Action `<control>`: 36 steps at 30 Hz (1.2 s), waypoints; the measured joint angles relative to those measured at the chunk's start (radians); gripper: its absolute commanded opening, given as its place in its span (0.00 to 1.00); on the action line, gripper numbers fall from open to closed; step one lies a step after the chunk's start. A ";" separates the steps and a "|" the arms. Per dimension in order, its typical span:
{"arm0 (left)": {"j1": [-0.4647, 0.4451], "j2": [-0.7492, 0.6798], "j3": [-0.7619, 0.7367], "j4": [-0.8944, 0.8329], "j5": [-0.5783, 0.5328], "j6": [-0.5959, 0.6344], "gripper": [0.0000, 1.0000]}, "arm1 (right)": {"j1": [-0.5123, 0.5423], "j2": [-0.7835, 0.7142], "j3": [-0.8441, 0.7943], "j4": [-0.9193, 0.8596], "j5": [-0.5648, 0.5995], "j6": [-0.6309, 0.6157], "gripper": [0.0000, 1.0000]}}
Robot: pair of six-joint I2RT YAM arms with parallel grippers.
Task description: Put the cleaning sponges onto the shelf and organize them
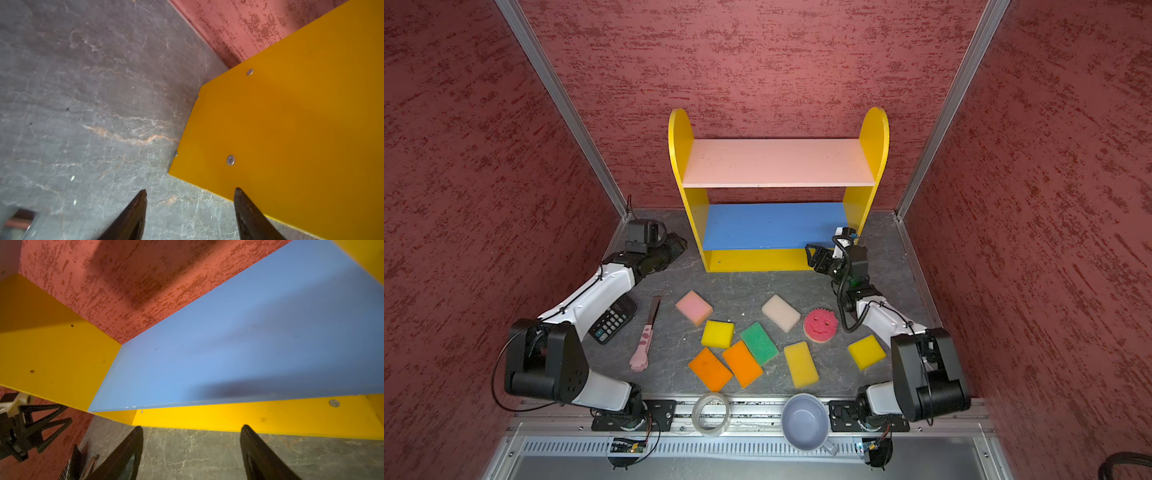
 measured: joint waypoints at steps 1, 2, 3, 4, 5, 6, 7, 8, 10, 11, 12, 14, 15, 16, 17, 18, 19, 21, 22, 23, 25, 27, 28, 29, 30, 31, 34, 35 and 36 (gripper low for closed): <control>-0.007 -0.010 -0.014 0.001 0.000 -0.001 0.57 | 0.014 -0.018 -0.007 -0.013 0.010 -0.006 0.64; -0.018 -0.019 -0.030 0.002 0.000 -0.002 0.54 | 0.027 -0.033 -0.013 -0.025 0.018 -0.013 0.51; -0.032 -0.026 -0.045 0.002 0.000 -0.003 0.51 | 0.040 -0.045 -0.018 -0.041 0.026 -0.022 0.34; -0.046 -0.028 -0.056 0.002 0.002 -0.006 0.47 | 0.050 -0.051 -0.019 -0.053 0.030 -0.027 0.24; -0.063 -0.026 -0.066 0.003 0.007 -0.010 0.42 | 0.056 -0.054 -0.021 -0.067 0.034 -0.029 0.17; -0.080 -0.020 -0.072 0.002 0.013 -0.010 0.34 | 0.060 -0.055 -0.023 -0.082 0.041 -0.029 0.12; -0.093 -0.011 -0.074 0.005 0.019 -0.011 0.28 | 0.061 -0.056 -0.025 -0.097 0.051 -0.030 0.11; -0.106 0.003 -0.073 0.011 0.028 -0.009 0.24 | 0.060 -0.056 -0.027 -0.113 0.063 -0.030 0.10; -0.121 0.042 -0.063 0.024 0.045 -0.009 0.21 | 0.060 -0.055 -0.031 -0.141 0.084 -0.029 0.10; -0.123 0.066 -0.051 0.028 0.052 -0.009 0.21 | 0.060 -0.054 -0.031 -0.154 0.093 -0.029 0.10; -0.123 0.092 -0.038 0.033 0.056 -0.008 0.21 | 0.060 -0.050 -0.031 -0.164 0.100 -0.029 0.10; -0.122 0.134 -0.014 0.043 0.060 -0.008 0.21 | 0.060 -0.040 -0.031 -0.176 0.114 -0.032 0.10; -0.121 0.149 -0.003 0.048 0.061 -0.007 0.21 | 0.060 -0.035 -0.031 -0.181 0.120 -0.034 0.10; -0.120 0.164 0.010 0.049 0.061 -0.006 0.21 | 0.060 -0.028 -0.031 -0.188 0.128 -0.037 0.10; -0.119 0.176 0.024 0.050 0.062 -0.005 0.21 | 0.060 -0.024 -0.031 -0.195 0.136 -0.041 0.10; -0.117 0.187 0.038 0.052 0.062 -0.003 0.21 | 0.059 -0.023 -0.030 -0.203 0.143 -0.045 0.11; -0.116 0.199 0.053 0.058 0.065 -0.002 0.21 | 0.057 -0.022 -0.029 -0.212 0.148 -0.048 0.12; -0.117 0.216 0.067 0.060 0.079 -0.002 0.22 | 0.052 -0.022 -0.026 -0.221 0.158 -0.060 0.13; -0.116 0.225 0.067 0.064 0.084 -0.003 0.22 | 0.050 -0.022 -0.023 -0.225 0.163 -0.065 0.13; -0.115 0.233 0.067 0.068 0.088 -0.006 0.23 | 0.047 -0.022 -0.019 -0.227 0.166 -0.071 0.13; -0.115 0.246 0.067 0.071 0.094 -0.010 0.23 | 0.038 -0.024 -0.014 -0.228 0.169 -0.082 0.13; -0.114 0.261 0.077 0.066 0.105 -0.010 0.23 | 0.024 -0.025 -0.011 -0.233 0.171 -0.089 0.13; -0.114 0.269 0.086 0.059 0.110 -0.010 0.23 | 0.014 -0.027 -0.010 -0.240 0.172 -0.091 0.13; -0.114 0.280 0.097 0.049 0.115 -0.008 0.23 | 0.003 -0.028 -0.010 -0.244 0.170 -0.091 0.13; -0.113 0.289 0.106 0.045 0.118 -0.005 0.23 | -0.008 -0.029 -0.010 -0.248 0.169 -0.091 0.13; -0.111 0.301 0.117 0.045 0.124 -0.003 0.23 | -0.021 -0.029 -0.010 -0.251 0.165 -0.090 0.14; -0.103 0.322 0.144 0.047 0.127 0.005 0.25 | -0.043 -0.029 -0.010 -0.262 0.158 -0.090 0.14; -0.100 0.325 0.151 0.047 0.129 0.008 0.25 | -0.048 -0.029 -0.010 -0.266 0.157 -0.090 0.14; -0.099 0.327 0.157 0.047 0.131 0.010 0.25 | -0.048 -0.029 -0.010 -0.269 0.155 -0.090 0.14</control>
